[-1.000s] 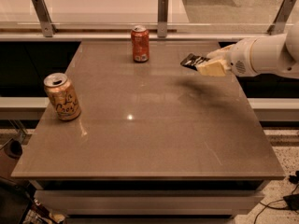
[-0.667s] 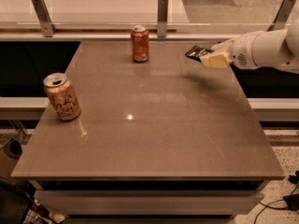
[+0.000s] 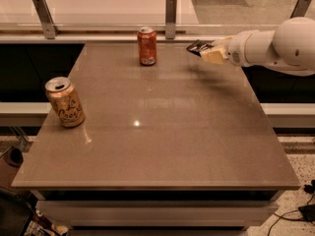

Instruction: Move rxbar chocolate near coke can

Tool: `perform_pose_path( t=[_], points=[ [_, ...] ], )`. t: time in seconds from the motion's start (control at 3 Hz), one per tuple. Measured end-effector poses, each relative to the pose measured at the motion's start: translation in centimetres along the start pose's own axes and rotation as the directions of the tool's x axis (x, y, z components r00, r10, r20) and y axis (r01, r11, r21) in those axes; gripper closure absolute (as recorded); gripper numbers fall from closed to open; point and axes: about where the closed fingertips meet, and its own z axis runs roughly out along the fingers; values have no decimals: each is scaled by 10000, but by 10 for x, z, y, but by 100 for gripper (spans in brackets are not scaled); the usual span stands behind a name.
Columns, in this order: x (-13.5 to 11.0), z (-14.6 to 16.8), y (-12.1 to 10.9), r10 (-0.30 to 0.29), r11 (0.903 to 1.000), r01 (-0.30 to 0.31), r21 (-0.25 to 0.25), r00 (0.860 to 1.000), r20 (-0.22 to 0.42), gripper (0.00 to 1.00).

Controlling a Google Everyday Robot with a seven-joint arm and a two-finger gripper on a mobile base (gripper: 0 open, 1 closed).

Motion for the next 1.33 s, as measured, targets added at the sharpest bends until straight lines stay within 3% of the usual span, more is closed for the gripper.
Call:
perform_pose_path(
  t=[0.67, 1.33],
  points=[
    [-12, 52, 16, 408, 9983, -393, 440, 9986, -337, 100],
    [-22, 87, 33, 1236, 9912, -1236, 469, 9923, 33, 100]
  ],
)
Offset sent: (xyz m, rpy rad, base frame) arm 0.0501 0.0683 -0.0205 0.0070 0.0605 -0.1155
